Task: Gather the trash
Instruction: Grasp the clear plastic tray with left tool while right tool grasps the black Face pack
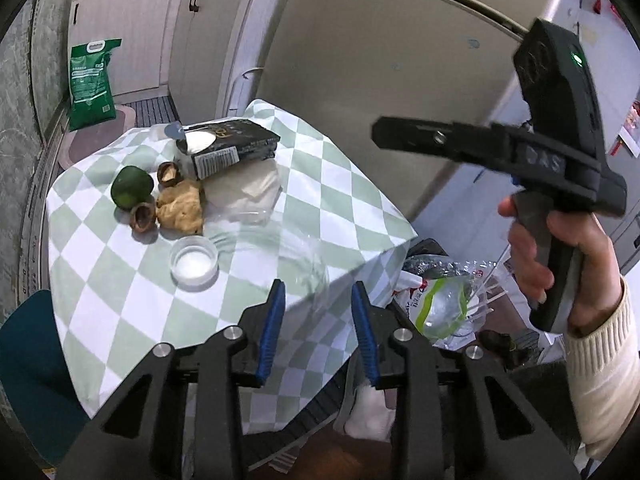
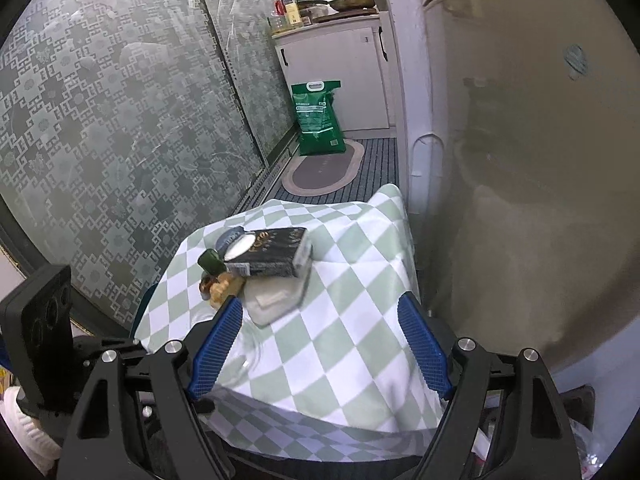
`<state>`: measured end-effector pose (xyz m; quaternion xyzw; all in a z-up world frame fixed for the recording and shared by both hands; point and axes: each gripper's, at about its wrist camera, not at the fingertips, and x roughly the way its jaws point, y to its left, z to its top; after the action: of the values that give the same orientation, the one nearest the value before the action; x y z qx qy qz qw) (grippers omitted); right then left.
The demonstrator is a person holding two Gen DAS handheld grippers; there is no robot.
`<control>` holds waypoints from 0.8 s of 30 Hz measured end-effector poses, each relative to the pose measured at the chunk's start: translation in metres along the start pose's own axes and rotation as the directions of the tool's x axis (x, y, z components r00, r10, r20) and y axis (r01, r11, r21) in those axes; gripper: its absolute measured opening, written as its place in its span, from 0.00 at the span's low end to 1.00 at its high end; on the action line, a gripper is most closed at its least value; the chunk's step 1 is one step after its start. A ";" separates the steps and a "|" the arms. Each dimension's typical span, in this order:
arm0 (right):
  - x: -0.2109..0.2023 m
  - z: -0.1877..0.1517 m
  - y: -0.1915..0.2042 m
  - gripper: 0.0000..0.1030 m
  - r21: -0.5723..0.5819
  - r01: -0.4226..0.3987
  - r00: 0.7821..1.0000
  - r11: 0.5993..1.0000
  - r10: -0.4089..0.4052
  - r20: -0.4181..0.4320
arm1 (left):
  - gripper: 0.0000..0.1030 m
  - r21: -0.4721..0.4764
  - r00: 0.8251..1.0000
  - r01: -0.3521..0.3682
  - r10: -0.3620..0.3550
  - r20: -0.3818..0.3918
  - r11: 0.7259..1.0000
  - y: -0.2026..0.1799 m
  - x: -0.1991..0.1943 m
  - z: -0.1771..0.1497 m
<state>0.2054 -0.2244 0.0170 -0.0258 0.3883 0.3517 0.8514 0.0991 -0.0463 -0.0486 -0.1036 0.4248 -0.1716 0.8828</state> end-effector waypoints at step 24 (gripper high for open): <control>0.020 0.004 0.021 0.77 -0.023 -0.004 1.000 1.000 0.004 -0.003 | 0.04 0.034 0.998 0.029 -0.031 0.060 0.999 -0.004 -0.034 0.003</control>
<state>0.2042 -0.1956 0.0115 -0.0356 0.3854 0.3578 0.8498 0.0811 -0.0367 -0.0214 -0.1005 0.3933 -0.1884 0.8943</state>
